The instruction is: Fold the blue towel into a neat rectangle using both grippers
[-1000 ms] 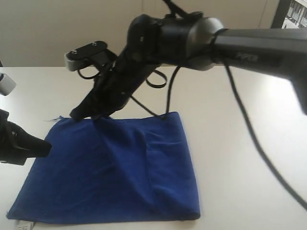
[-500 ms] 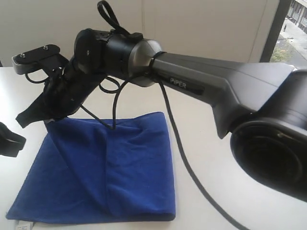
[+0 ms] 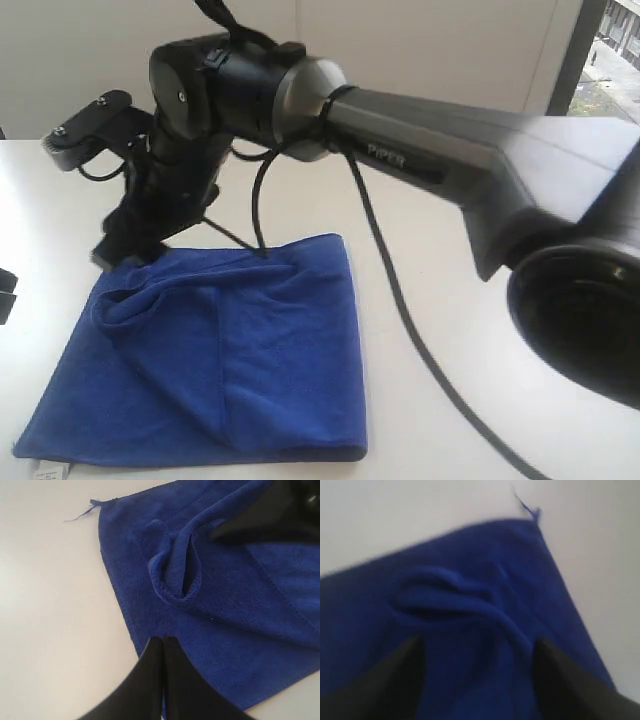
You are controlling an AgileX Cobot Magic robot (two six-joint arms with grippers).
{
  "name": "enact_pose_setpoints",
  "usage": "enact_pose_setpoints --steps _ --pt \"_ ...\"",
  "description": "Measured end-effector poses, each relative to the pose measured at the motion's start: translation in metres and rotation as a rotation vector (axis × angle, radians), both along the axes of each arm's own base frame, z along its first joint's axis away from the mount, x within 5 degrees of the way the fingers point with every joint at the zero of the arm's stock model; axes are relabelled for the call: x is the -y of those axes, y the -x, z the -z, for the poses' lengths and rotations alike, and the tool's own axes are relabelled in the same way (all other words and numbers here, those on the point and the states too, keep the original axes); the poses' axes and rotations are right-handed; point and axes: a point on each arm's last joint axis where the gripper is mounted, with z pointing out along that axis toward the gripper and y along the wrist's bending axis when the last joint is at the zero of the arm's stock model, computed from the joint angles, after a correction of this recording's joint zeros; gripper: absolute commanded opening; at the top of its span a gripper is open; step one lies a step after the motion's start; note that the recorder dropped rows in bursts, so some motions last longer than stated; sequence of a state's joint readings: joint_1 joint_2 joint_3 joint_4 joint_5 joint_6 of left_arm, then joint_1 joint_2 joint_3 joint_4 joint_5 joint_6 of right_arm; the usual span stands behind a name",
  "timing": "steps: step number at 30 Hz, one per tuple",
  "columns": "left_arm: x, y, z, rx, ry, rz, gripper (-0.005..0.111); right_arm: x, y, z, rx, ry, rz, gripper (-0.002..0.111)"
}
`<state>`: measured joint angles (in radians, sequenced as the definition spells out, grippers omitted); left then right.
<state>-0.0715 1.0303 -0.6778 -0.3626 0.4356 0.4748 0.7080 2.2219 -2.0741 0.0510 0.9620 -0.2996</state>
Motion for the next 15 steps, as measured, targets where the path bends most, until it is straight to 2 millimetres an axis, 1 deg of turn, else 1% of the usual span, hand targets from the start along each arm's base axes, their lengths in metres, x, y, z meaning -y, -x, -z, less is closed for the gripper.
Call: enact_pose_setpoints --steps 3,5,6,7,8,9,11,14,15 --pt "0.0 0.0 0.0 -0.001 0.001 -0.002 0.0 0.027 -0.001 -0.01 0.014 0.2 0.05 0.028" --pt "0.0 0.0 0.0 0.003 0.009 -0.006 0.0 0.044 -0.006 -0.012 -0.011 0.255 0.091 0.017" --pt "0.0 -0.001 -0.001 0.005 0.011 -0.007 0.0 0.053 -0.01 -0.009 -0.032 0.269 0.111 0.012" --pt "0.0 -0.001 -0.001 0.005 0.013 -0.008 0.0 0.061 -0.013 -0.004 -0.06 0.281 0.124 0.006" --pt "0.001 -0.001 -0.001 0.004 0.018 -0.01 0.0 0.072 -0.017 0.003 -0.099 0.278 0.144 0.002" --pt "0.001 -0.001 -0.001 0.004 0.022 -0.011 0.0 0.08 -0.018 0.011 -0.139 0.284 0.148 0.0" --pt "0.002 0.0 -0.001 -0.005 0.038 -0.012 0.0 0.1 -0.02 0.03 -0.244 0.282 0.179 0.0" --pt "0.003 0.001 -0.001 -0.015 0.051 -0.012 0.0 0.121 -0.013 0.049 -0.346 0.263 0.21 0.0" --pt "0.003 0.001 -0.001 -0.015 0.053 -0.012 0.0 0.126 -0.011 0.052 -0.354 0.255 0.22 0.0"
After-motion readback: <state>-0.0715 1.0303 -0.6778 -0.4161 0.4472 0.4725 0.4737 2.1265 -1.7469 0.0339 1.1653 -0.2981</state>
